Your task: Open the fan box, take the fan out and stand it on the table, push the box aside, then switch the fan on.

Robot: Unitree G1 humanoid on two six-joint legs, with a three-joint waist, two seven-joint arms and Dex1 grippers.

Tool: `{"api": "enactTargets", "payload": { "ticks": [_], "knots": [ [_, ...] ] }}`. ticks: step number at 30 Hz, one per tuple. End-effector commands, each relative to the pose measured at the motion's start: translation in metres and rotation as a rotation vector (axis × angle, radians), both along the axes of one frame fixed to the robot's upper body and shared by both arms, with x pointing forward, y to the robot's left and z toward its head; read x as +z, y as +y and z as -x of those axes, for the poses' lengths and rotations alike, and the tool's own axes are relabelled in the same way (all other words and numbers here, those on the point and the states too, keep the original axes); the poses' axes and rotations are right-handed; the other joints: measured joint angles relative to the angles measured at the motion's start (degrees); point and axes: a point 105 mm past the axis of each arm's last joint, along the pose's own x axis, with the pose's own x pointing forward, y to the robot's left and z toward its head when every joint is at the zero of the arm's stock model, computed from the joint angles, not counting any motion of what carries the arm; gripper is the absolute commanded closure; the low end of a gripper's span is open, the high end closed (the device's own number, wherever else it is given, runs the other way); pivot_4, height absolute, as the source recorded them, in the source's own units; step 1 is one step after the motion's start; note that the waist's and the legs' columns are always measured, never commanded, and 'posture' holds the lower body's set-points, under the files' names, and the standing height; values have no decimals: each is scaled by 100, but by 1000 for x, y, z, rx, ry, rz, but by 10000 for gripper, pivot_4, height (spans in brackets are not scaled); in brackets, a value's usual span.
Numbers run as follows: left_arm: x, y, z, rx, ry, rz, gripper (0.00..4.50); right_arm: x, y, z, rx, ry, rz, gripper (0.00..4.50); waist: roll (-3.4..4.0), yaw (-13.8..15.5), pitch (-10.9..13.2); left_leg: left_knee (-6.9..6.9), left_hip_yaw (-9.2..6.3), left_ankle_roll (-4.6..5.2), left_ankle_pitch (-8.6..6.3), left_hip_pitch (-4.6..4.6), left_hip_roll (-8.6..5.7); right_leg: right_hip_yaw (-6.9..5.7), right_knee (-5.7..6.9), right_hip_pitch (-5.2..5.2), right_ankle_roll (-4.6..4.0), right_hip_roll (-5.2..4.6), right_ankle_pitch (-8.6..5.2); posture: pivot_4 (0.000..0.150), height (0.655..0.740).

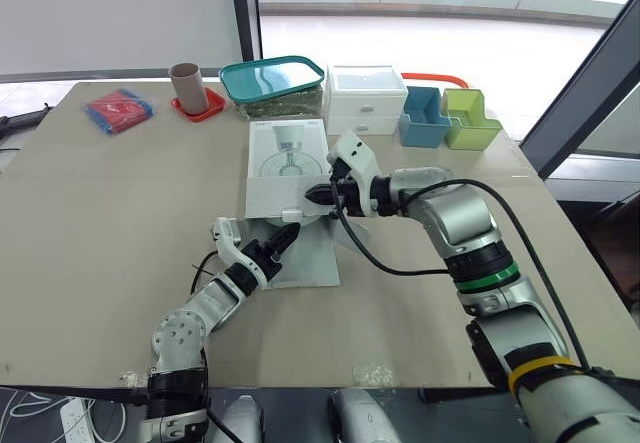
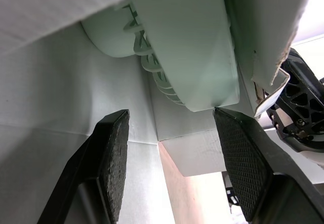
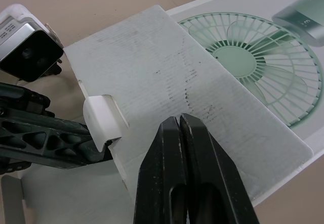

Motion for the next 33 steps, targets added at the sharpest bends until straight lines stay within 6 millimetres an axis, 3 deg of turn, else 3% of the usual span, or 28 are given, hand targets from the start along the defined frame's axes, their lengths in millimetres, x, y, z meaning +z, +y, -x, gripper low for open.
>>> {"api": "enactTargets", "payload": {
  "ticks": [1, 15, 33],
  "knots": [
    [6, 6, -2, 31, -32, 18, 16828, 15, 3, 4, 29, -62, -16, 45000, 0, 0, 0, 0, 0, 0, 0, 0, 0, 0, 0, 0, 0, 0, 0, 1500, 7400],
    [27, 13, 0, 56, -115, 154, 16828, 14, 3, 4, 31, -64, -8, 45000, 0, 1, 0, -5, 0, -2, 1, -3, 0, 0, -11, 0, 1, 0, 0, 1500, 7400],
    [15, 0, -8, 25, -50, 128, 16828, 12, 1, 5, 22, -66, -4, 45000, -1, 5, 1, -7, -1, -2, 1, -7, -1, 0, -18, 0, 2, -1, 1, 1500, 7400]
  ]
}}
